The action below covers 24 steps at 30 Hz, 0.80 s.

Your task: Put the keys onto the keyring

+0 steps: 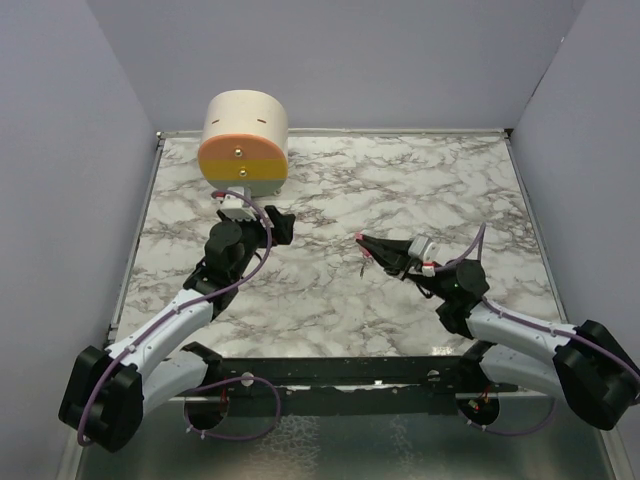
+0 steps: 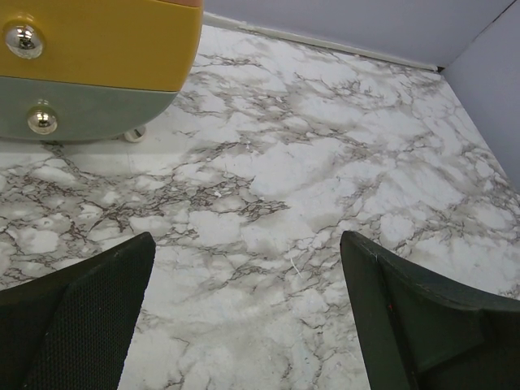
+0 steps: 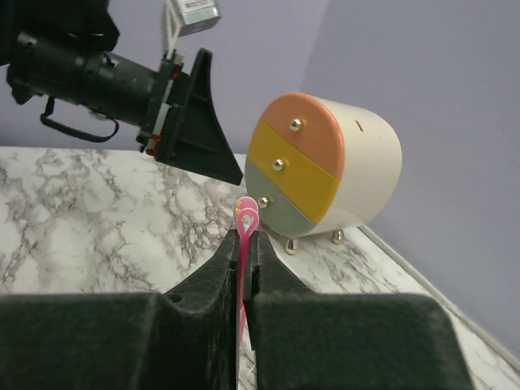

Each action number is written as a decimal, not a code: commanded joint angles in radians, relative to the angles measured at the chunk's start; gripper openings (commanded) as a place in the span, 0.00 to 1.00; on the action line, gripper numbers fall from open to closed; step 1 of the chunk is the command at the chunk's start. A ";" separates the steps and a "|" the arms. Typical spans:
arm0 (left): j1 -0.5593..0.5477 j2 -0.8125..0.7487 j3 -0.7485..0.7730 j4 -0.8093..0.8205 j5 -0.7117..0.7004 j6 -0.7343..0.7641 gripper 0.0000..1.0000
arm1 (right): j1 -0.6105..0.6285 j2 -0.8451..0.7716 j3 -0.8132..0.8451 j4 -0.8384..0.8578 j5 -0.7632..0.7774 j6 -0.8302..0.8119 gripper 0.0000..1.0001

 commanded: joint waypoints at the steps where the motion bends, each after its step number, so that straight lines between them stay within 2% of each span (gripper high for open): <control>1: 0.004 0.008 -0.015 0.054 0.031 0.004 0.99 | -0.001 0.052 -0.014 0.157 -0.184 -0.094 0.01; 5: 0.005 0.005 -0.018 0.057 0.031 0.011 0.99 | 0.000 0.084 -0.016 0.171 -0.214 -0.124 0.01; 13: 0.004 0.005 -0.023 0.074 0.056 0.018 0.99 | -0.001 0.110 -0.002 0.155 -0.176 -0.134 0.01; 18: 0.005 0.026 -0.039 0.184 0.214 0.036 0.95 | 0.000 0.106 0.034 0.113 -0.109 -0.080 0.01; 22: 0.003 0.049 -0.070 0.329 0.366 0.052 0.83 | 0.000 0.092 0.108 -0.011 0.022 0.034 0.01; 24: 0.000 0.052 -0.090 0.396 0.412 0.059 0.81 | -0.001 0.089 0.151 -0.073 0.067 0.079 0.01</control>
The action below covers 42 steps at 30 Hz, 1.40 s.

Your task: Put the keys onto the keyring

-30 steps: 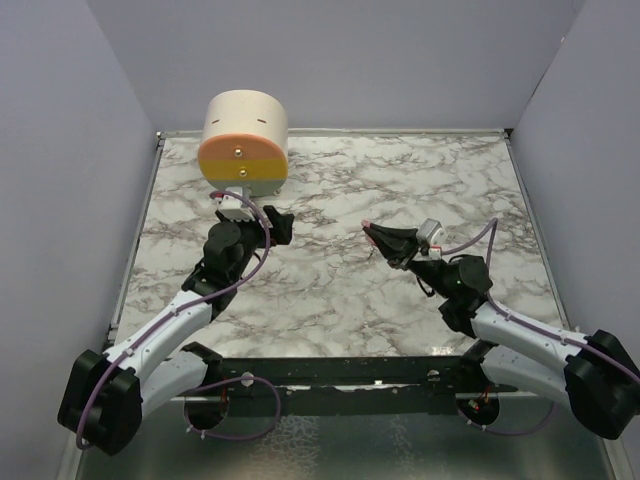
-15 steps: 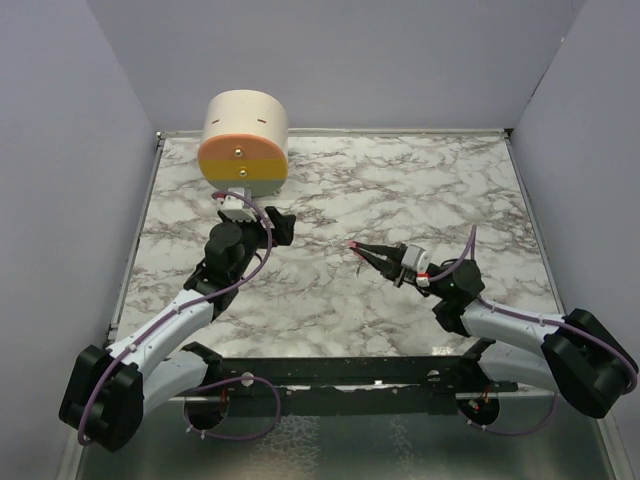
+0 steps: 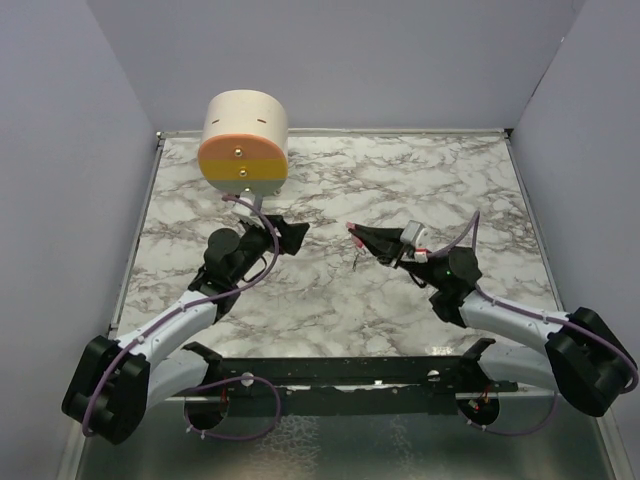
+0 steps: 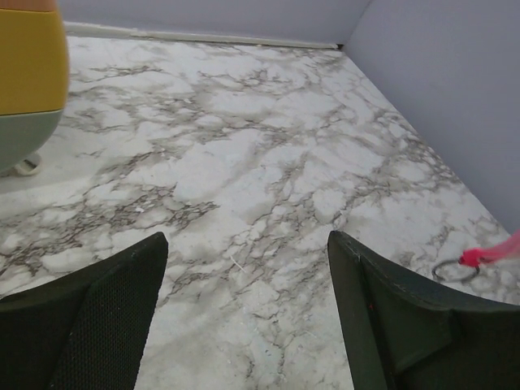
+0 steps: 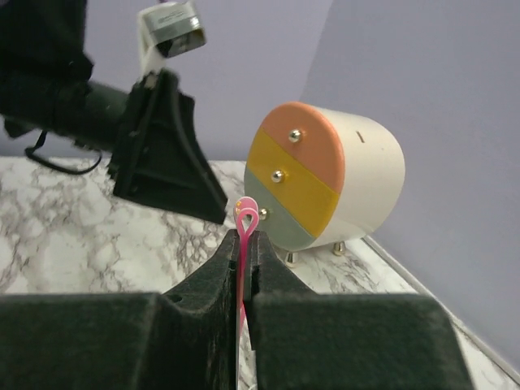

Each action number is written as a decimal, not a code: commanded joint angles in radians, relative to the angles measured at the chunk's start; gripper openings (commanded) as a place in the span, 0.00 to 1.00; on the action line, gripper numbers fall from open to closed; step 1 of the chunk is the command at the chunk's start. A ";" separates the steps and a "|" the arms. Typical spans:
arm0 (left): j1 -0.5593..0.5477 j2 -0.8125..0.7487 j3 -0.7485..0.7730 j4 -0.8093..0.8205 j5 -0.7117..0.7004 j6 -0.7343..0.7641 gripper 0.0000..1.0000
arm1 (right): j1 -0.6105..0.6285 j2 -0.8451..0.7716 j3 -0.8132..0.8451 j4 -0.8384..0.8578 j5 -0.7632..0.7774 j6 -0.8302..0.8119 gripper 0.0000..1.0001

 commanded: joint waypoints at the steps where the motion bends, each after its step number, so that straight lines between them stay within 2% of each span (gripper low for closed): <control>1: -0.002 0.011 -0.043 0.230 0.206 0.034 0.81 | -0.001 -0.016 0.107 -0.142 0.167 0.138 0.01; 10: -0.048 0.057 -0.060 0.388 0.310 0.072 0.79 | -0.001 0.054 0.294 -0.375 0.285 0.304 0.01; 20: -0.161 0.159 -0.021 0.407 0.179 0.196 0.79 | 0.000 0.069 0.331 -0.373 0.299 0.347 0.01; 22: -0.165 0.166 -0.022 0.419 0.173 0.187 0.79 | 0.000 0.068 0.349 -0.414 0.391 0.361 0.01; 26: -0.170 0.145 -0.035 0.425 0.156 0.177 0.79 | 0.000 0.090 0.433 -0.653 0.738 0.409 0.01; 28: -0.170 0.121 -0.048 0.424 0.137 0.176 0.79 | 0.000 0.103 0.436 -0.674 0.792 0.407 0.01; 31: -0.170 0.082 -0.067 0.420 0.113 0.177 0.79 | 0.000 0.118 0.418 -0.607 0.712 0.383 0.01; 37: -0.169 0.012 -0.075 0.355 0.056 0.178 0.79 | 0.000 0.192 0.431 -0.486 0.368 0.414 0.01; 42: -0.169 -0.070 -0.083 0.277 -0.035 0.178 0.80 | -0.001 0.260 0.447 -0.480 0.367 0.450 0.01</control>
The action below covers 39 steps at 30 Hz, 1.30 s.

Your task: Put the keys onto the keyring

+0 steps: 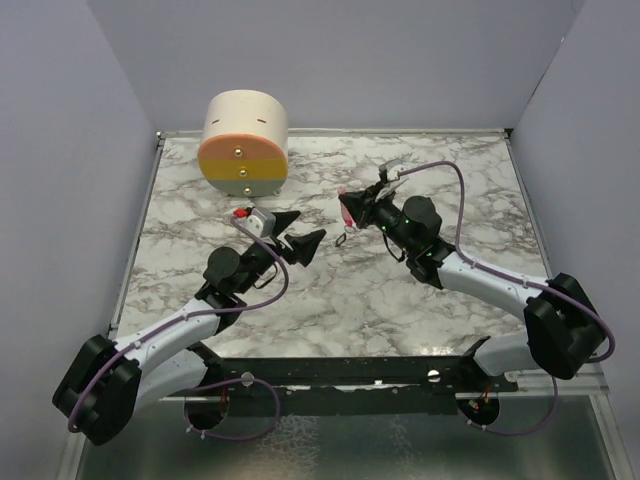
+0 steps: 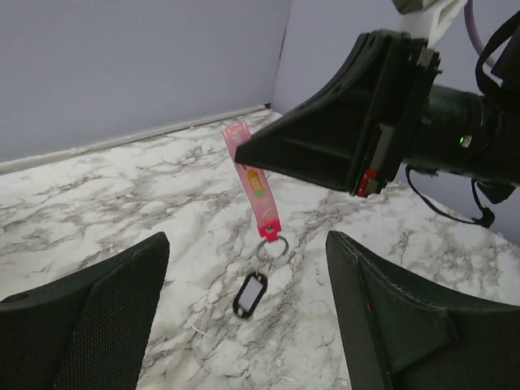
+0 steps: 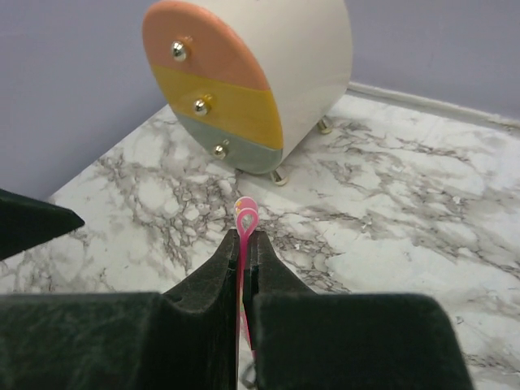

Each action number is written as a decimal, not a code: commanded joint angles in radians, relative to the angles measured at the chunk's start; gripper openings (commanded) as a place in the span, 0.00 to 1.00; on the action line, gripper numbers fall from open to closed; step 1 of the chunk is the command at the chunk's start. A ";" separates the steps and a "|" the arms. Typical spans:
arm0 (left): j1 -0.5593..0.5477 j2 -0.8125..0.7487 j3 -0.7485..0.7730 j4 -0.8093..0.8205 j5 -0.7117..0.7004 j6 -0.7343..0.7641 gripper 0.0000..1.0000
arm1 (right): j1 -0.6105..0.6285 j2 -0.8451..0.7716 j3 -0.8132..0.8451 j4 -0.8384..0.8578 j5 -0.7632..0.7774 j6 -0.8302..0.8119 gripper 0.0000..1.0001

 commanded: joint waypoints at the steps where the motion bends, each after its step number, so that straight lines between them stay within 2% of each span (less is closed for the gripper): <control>1: -0.003 -0.079 -0.015 -0.073 -0.119 0.005 0.81 | 0.003 0.056 0.034 0.046 -0.073 0.039 0.01; 6: -0.001 -0.138 -0.020 -0.136 -0.185 0.004 0.82 | 0.003 0.141 0.040 0.056 -0.112 0.060 0.01; 11: 0.000 -0.156 -0.023 -0.158 -0.209 0.018 0.82 | 0.003 0.149 -0.015 0.152 -0.140 0.081 0.01; 18: 0.000 -0.078 -0.004 -0.137 -0.117 0.053 0.82 | 0.003 0.105 -0.068 0.296 -0.116 0.121 0.01; 26: -0.003 0.012 -0.006 -0.021 -0.020 0.105 0.82 | 0.003 0.029 -0.035 0.307 -0.085 0.157 0.01; 28: -0.004 0.037 -0.006 0.017 -0.009 0.121 0.85 | 0.002 0.014 -0.016 0.287 -0.070 0.164 0.01; 33: -0.013 0.124 0.005 0.140 0.001 0.163 0.99 | 0.003 -0.013 0.029 0.263 -0.036 0.176 0.01; 39: -0.028 0.264 0.023 0.323 -0.029 0.209 0.99 | 0.003 -0.045 0.041 0.278 -0.015 0.203 0.01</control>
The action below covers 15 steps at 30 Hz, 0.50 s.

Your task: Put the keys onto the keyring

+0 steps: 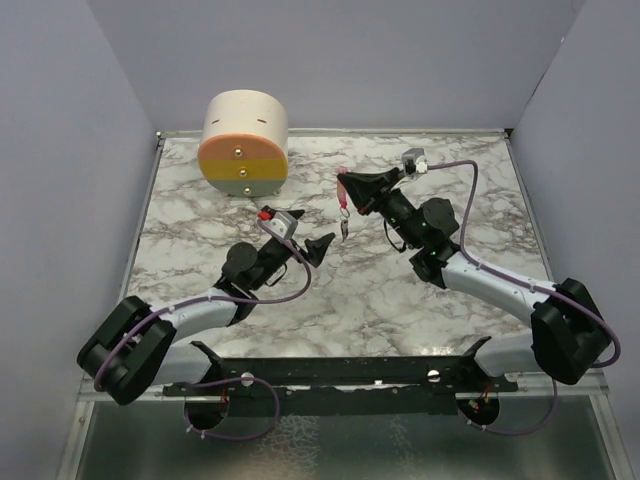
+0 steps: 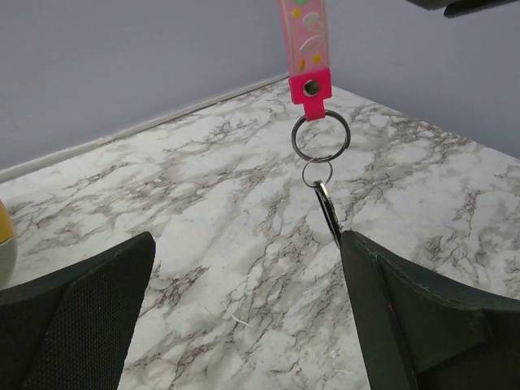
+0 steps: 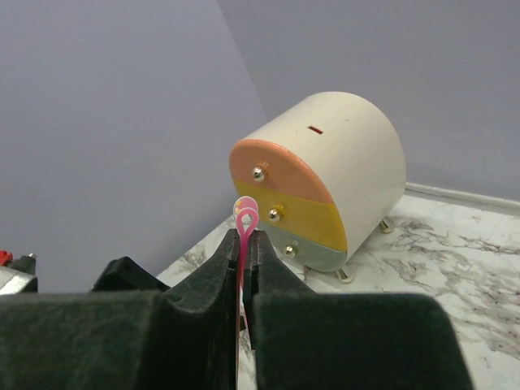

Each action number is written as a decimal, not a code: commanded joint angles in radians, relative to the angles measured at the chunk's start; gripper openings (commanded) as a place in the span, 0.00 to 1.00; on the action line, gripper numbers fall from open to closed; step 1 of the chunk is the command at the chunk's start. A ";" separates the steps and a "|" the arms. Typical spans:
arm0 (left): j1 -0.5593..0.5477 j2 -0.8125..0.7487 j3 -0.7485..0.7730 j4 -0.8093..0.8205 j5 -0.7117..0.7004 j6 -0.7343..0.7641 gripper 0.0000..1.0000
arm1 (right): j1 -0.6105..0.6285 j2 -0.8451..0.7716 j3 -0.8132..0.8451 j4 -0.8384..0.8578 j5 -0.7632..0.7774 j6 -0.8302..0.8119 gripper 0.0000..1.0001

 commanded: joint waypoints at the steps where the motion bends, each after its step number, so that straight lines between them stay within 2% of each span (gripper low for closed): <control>1: -0.013 0.096 0.023 0.253 0.000 0.061 0.99 | 0.001 -0.043 0.029 0.026 0.049 0.033 0.01; 7: -0.033 0.225 0.023 0.548 0.038 0.100 0.99 | 0.000 -0.074 0.025 0.025 0.077 0.039 0.01; 15: -0.060 0.356 0.106 0.653 0.077 0.098 0.99 | 0.001 -0.096 0.024 0.024 0.076 0.040 0.01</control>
